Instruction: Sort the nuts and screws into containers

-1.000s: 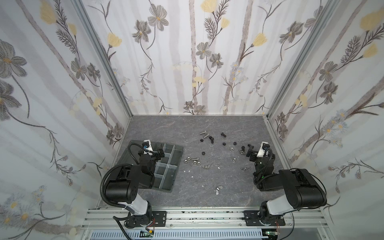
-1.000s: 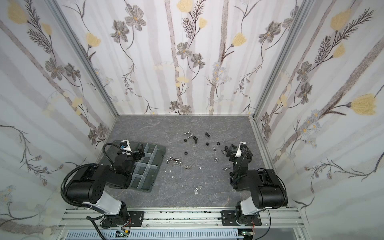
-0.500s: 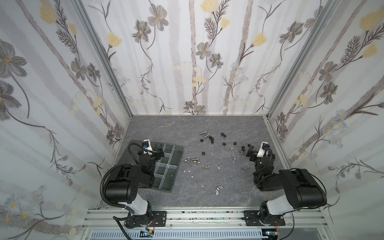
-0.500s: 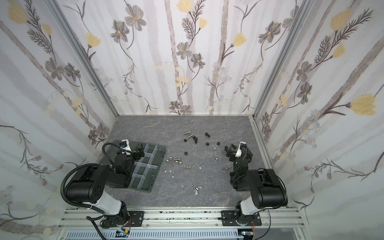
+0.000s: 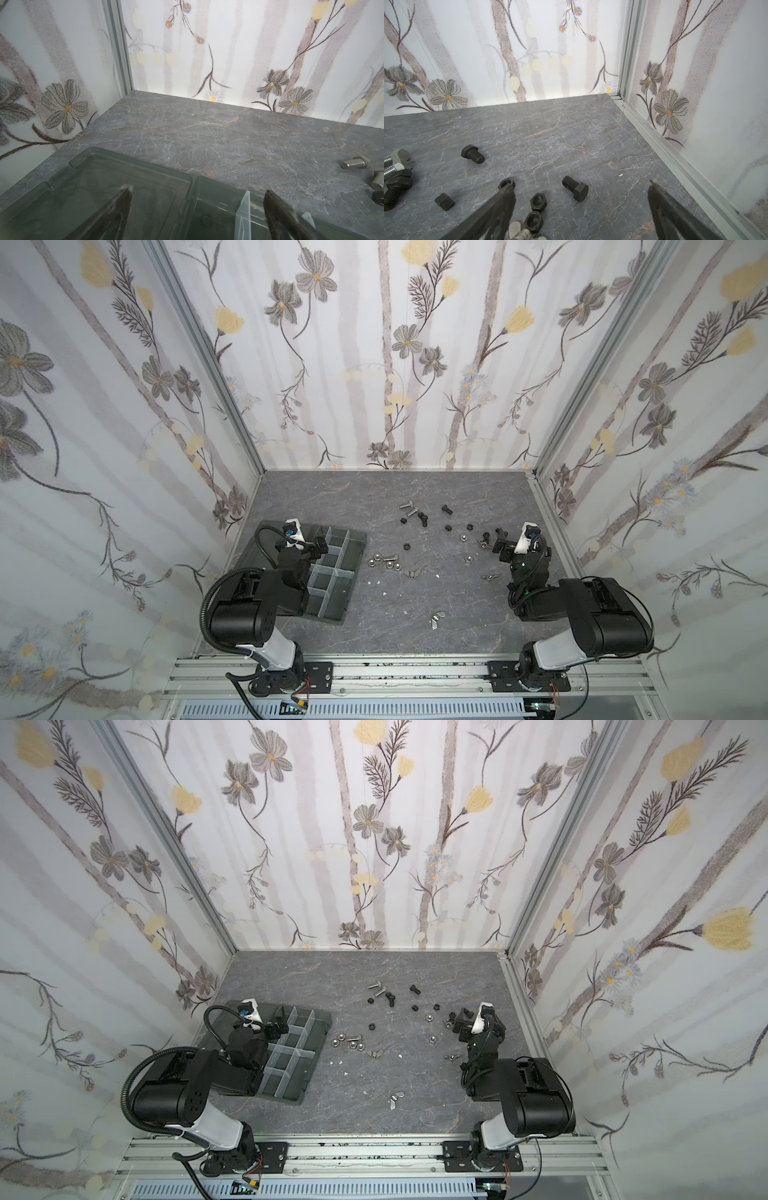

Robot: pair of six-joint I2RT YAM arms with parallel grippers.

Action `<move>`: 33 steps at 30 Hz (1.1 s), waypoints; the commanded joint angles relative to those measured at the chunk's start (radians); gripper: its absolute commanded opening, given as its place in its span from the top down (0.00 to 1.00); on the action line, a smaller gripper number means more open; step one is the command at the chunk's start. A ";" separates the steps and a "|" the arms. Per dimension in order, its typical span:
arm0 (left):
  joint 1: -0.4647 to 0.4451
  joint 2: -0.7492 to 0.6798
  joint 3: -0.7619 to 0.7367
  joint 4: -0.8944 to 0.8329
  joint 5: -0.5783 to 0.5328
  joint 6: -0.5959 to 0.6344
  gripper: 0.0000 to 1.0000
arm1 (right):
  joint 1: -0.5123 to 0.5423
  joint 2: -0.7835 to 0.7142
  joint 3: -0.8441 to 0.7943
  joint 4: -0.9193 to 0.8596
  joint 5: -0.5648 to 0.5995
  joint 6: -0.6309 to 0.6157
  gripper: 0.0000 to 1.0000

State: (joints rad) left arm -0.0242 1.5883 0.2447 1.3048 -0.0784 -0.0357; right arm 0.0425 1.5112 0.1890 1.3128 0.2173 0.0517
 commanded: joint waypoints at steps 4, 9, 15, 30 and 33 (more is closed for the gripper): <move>0.001 -0.002 0.007 0.009 0.000 -0.012 0.00 | -0.001 -0.002 0.003 0.017 -0.004 0.002 0.00; 0.001 -0.003 0.006 0.013 -0.007 -0.012 0.00 | 0.000 -0.003 0.001 0.020 -0.004 0.001 0.00; 0.001 -0.082 0.013 -0.063 -0.050 -0.029 0.00 | 0.001 -0.078 -0.023 0.001 0.042 0.014 0.00; 0.000 -0.569 0.226 -0.783 -0.060 -0.205 0.00 | 0.036 -0.518 0.223 -0.828 -0.029 0.124 0.00; -0.016 -0.619 0.306 -0.948 0.009 -0.217 0.00 | 0.073 -0.598 0.259 -0.943 -0.035 0.151 0.00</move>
State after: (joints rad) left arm -0.0277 1.0008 0.4946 0.5880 -0.1268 -0.2111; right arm 0.0933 0.9653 0.4194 0.5659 0.2100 0.1646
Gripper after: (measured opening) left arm 0.998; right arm 0.995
